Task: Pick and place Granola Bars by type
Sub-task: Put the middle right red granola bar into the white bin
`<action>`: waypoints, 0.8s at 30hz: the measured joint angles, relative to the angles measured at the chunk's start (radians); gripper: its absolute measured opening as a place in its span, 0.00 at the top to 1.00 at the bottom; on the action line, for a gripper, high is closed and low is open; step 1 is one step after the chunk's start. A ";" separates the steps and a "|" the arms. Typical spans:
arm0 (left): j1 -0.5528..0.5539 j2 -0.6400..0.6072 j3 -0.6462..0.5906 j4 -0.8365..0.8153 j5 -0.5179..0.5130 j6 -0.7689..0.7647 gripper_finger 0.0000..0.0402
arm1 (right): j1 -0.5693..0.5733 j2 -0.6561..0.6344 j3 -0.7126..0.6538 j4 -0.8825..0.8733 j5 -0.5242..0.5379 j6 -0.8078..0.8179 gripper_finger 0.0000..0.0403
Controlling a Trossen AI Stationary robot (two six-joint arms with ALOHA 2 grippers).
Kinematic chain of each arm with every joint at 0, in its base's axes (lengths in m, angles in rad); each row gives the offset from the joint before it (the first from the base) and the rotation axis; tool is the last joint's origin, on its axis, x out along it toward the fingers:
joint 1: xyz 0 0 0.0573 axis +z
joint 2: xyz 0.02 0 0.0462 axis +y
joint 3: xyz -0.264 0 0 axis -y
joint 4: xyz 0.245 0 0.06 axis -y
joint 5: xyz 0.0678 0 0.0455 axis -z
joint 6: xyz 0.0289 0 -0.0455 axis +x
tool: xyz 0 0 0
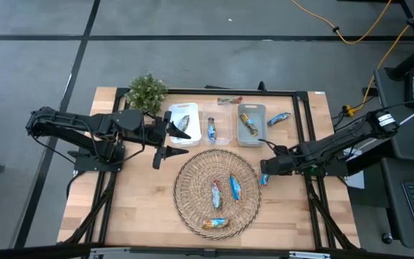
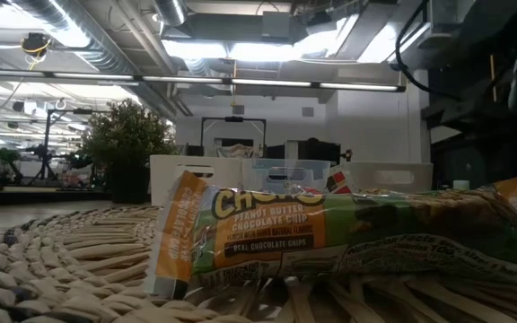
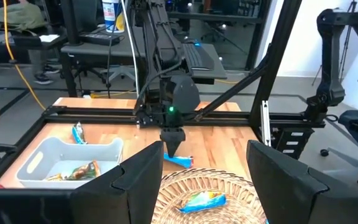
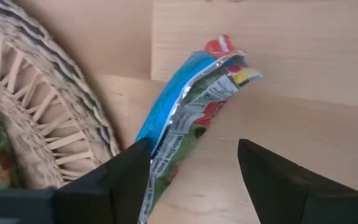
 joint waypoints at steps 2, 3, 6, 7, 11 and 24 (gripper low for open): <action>0.000 0.000 0.000 0.000 -0.001 -0.004 0.45 | 0.000 0.035 0.000 0.044 0.000 -0.002 0.40; 0.000 0.000 0.000 0.000 -0.004 -0.005 0.45 | 0.000 0.056 0.000 0.061 -0.001 -0.003 0.40; 0.000 0.000 0.000 0.000 -0.010 -0.005 0.45 | 0.000 0.109 0.000 0.114 -0.003 -0.008 0.40; 0.000 0.000 0.000 0.001 -0.010 -0.005 0.45 | 0.000 0.121 0.003 0.121 -0.003 -0.013 0.40; 0.000 0.000 0.000 0.005 -0.011 -0.005 0.45 | 0.000 0.152 0.006 0.123 -0.003 -0.032 0.41; 0.000 0.000 0.000 0.006 -0.012 -0.031 0.45 | 0.000 0.113 -0.002 0.117 0.007 -0.126 0.93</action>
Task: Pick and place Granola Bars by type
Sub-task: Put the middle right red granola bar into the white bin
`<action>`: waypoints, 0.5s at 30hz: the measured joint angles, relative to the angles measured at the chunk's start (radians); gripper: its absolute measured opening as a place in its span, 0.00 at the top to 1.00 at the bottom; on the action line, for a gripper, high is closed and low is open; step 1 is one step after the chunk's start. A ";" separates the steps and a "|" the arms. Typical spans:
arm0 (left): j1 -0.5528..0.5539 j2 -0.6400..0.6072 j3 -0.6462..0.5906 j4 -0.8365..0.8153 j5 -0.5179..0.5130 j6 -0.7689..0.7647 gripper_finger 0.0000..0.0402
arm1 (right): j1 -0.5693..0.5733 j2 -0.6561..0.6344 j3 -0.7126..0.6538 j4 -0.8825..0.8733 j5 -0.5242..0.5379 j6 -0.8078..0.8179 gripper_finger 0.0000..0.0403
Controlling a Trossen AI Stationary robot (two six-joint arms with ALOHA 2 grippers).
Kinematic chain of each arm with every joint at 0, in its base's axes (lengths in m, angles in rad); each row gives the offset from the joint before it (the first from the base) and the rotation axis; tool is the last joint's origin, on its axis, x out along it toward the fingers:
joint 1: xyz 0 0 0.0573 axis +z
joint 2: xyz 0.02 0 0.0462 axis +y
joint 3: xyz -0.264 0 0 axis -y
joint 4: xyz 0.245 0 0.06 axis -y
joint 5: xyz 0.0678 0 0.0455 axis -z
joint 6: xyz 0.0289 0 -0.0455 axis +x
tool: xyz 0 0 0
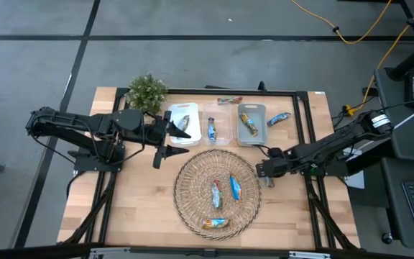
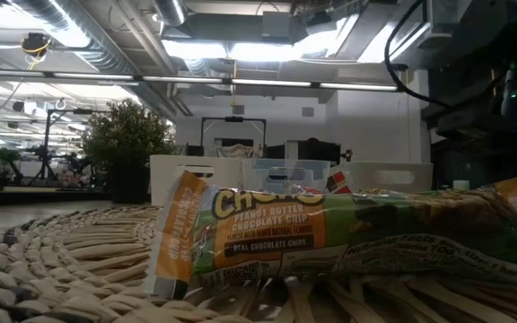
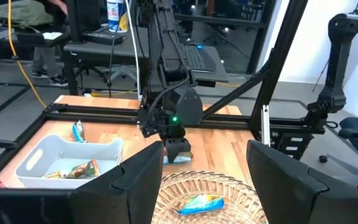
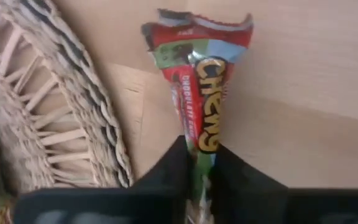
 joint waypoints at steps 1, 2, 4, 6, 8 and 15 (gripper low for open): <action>0.000 0.000 0.000 -0.001 -0.001 0.000 0.45 | 0.000 0.001 0.000 0.017 0.000 -0.012 0.94; 0.000 0.000 0.000 -0.003 -0.002 -0.001 0.45 | 0.000 -0.003 0.000 0.027 0.000 -0.015 0.95; 0.000 0.000 0.000 0.000 -0.003 -0.001 0.45 | 0.000 -0.019 0.005 0.021 -0.005 -0.019 0.92; 0.000 0.000 0.000 -0.002 -0.003 -0.001 0.45 | 0.002 -0.038 0.022 -0.004 -0.009 -0.039 0.89; 0.000 0.000 0.000 0.001 -0.005 -0.001 0.45 | 0.007 -0.065 0.064 -0.066 -0.009 -0.066 0.87; 0.000 0.000 0.000 -0.003 -0.032 -0.001 0.45 | 0.050 -0.149 0.334 -0.466 0.159 -0.233 0.95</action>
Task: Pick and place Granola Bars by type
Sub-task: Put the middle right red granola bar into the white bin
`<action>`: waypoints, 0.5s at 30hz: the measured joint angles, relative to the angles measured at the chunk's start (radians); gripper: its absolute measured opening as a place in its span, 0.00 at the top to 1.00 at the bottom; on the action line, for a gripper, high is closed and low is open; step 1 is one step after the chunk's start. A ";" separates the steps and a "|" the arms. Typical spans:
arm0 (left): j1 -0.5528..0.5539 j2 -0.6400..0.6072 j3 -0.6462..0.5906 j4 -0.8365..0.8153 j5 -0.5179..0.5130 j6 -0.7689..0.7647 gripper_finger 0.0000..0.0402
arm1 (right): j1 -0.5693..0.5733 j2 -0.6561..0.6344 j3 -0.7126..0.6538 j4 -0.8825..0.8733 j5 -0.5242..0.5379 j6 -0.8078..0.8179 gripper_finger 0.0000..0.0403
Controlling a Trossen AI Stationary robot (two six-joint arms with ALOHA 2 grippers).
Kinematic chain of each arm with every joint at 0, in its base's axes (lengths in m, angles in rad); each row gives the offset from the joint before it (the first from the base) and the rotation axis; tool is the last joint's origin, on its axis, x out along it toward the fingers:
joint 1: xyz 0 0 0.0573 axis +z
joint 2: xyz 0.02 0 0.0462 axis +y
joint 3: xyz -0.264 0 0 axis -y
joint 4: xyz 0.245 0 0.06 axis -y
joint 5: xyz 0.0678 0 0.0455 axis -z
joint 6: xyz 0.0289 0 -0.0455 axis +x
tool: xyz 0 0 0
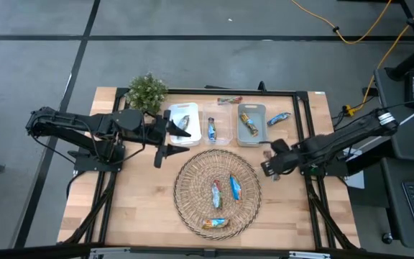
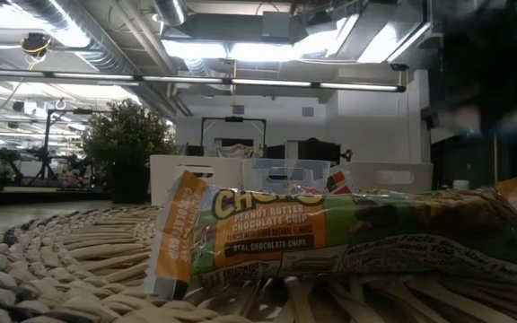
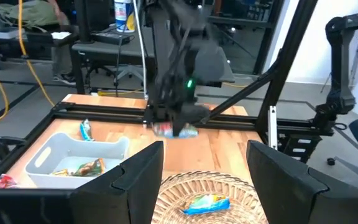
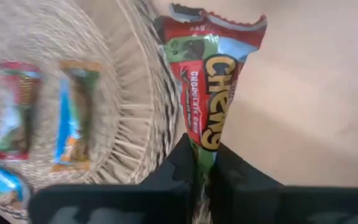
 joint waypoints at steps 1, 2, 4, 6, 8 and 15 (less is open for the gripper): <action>0.000 0.000 0.000 0.000 -0.006 0.000 0.45 | 0.005 -0.008 0.046 -0.045 0.051 -0.027 0.95; 0.000 0.000 0.000 0.000 -0.009 0.000 0.45 | 0.010 -0.014 0.089 -0.074 0.103 -0.066 0.94; 0.000 0.000 0.000 0.003 -0.020 0.000 0.45 | 0.017 -0.028 0.181 -0.094 0.218 -0.191 0.91; 0.000 0.000 0.000 0.002 -0.026 0.000 0.45 | 0.020 -0.038 0.268 -0.074 0.326 -0.327 0.88; 0.000 0.000 0.000 0.004 -0.029 0.000 0.45 | 0.021 -0.041 0.346 -0.031 0.420 -0.480 0.88; 0.000 0.000 0.000 0.003 -0.052 0.000 0.45 | 0.000 -0.041 0.492 0.221 0.533 -1.006 0.94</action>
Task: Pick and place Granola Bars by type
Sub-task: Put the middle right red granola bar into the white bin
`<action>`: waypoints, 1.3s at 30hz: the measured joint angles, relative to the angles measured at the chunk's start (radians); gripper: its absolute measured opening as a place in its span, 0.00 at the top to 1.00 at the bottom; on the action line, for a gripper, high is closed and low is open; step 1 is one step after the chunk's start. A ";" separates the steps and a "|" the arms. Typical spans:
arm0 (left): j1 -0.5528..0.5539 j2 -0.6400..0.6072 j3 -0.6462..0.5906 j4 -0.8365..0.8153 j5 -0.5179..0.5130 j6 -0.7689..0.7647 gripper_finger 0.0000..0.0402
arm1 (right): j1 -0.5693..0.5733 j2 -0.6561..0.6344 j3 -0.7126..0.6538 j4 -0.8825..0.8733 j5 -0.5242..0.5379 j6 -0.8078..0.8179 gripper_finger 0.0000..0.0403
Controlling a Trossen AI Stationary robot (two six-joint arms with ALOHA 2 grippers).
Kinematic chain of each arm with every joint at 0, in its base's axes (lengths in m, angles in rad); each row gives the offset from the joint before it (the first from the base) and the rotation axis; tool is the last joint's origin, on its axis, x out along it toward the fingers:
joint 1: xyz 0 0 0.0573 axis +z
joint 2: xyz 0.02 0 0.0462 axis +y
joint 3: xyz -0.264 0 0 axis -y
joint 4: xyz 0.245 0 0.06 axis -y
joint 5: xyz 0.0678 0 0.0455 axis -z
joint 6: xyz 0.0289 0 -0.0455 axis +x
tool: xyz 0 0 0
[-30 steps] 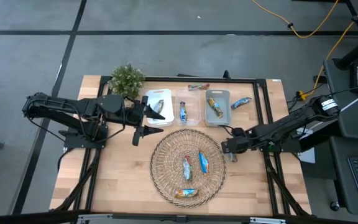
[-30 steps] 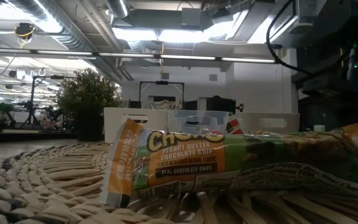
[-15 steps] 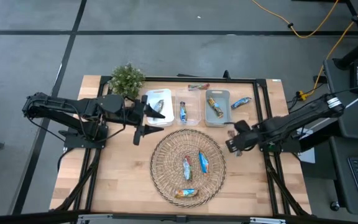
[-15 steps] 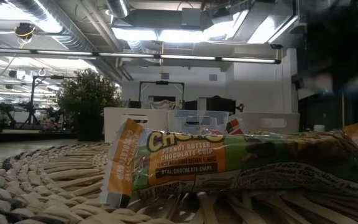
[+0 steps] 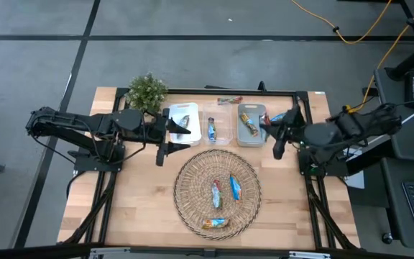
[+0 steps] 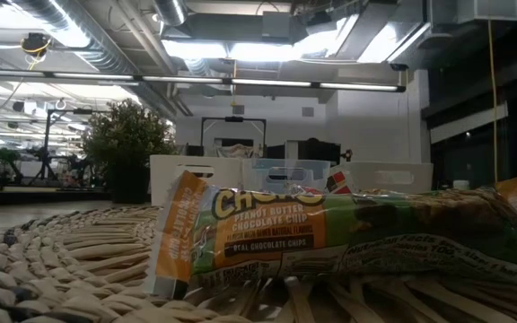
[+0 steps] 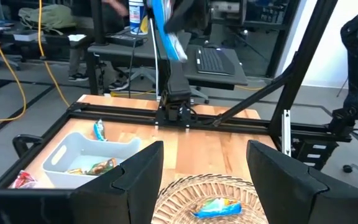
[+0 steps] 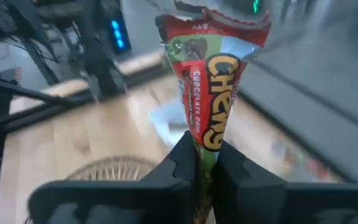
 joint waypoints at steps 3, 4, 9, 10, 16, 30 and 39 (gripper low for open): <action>0.000 0.000 0.000 0.000 0.000 -0.015 0.45 | -0.034 -0.001 0.002 0.085 -0.054 -0.122 0.94; 0.000 0.000 0.000 0.001 0.000 -0.021 0.45 | -0.051 0.002 0.002 0.104 -0.081 -0.154 0.94; 0.008 0.008 0.000 0.077 -0.004 0.000 0.45 | -0.159 0.025 -0.030 0.218 -0.248 -0.286 0.90; 0.015 0.015 0.005 0.093 -0.007 0.006 0.45 | -0.186 0.032 -0.041 0.260 -0.291 -0.308 0.90; 0.087 0.131 0.143 0.107 -0.018 0.016 0.45 | -0.316 0.121 -0.079 0.464 -0.535 -0.441 0.94; 0.151 0.378 0.462 0.012 -0.003 0.095 0.45 | -0.403 0.230 -0.080 0.692 -0.773 -0.526 0.93; 0.151 0.394 0.465 0.018 0.030 0.057 0.36 | -0.416 0.228 -0.080 0.691 -0.805 -0.526 0.91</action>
